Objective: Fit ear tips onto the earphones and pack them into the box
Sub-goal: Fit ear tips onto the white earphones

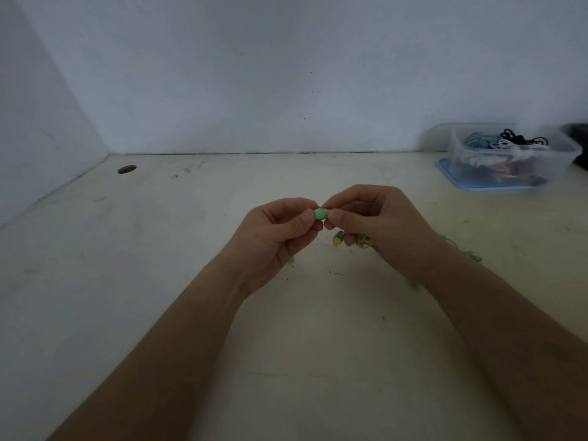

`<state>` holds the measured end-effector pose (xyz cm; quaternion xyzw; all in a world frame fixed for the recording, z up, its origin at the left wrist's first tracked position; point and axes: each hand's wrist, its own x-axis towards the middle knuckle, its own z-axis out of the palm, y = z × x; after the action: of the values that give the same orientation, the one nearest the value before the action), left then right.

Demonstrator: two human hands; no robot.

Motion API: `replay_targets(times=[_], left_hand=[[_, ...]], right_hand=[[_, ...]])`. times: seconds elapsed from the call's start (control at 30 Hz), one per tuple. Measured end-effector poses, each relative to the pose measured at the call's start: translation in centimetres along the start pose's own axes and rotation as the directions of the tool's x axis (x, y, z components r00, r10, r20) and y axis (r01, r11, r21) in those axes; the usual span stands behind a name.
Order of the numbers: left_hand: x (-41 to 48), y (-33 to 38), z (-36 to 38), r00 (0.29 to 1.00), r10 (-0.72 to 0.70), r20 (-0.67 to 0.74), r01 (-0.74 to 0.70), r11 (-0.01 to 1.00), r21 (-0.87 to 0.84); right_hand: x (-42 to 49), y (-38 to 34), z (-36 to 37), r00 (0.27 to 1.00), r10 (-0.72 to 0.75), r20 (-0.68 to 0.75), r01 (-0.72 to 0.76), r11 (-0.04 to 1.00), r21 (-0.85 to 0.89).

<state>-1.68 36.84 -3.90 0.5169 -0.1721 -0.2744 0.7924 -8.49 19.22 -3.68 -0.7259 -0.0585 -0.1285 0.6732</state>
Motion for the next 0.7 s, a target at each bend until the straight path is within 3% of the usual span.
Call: replay_targets(times=[0.2, 0.33, 0.47, 0.6, 0.7], left_hand=[[0.0, 0.2, -0.1, 1.000, -0.011, -0.015, 0.012, 0.999, 0.047], [-0.3, 0.1, 0.3, 0.999, 0.039, -0.012, -0.032, 0.933, 0.358], [-0.6, -0.1, 0.9, 0.999, 0.052, 0.005, -0.047, 0.852, 0.522], [-0.7, -0.1, 1.2, 0.999, 0.034, 0.001, -0.030, 0.871, 0.490], [-0.7, 0.1, 1.2, 0.993, 0.107, -0.043, -0.076, 0.886, 0.458]], right_hand=[[0.0, -0.1, 0.1, 0.999, 0.039, -0.019, -0.038, 0.999, 0.014], [0.1, -0.1, 0.4, 0.993, 0.105, -0.050, -0.098, 0.986, 0.137], [0.1, -0.4, 0.5, 0.980, 0.174, -0.101, -0.136, 0.943, 0.305], [0.2, -0.6, 0.8, 0.961, 0.242, -0.130, -0.171, 0.898, 0.406], [0.3, -0.7, 1.0, 0.944, 0.296, -0.146, -0.196, 0.859, 0.473]])
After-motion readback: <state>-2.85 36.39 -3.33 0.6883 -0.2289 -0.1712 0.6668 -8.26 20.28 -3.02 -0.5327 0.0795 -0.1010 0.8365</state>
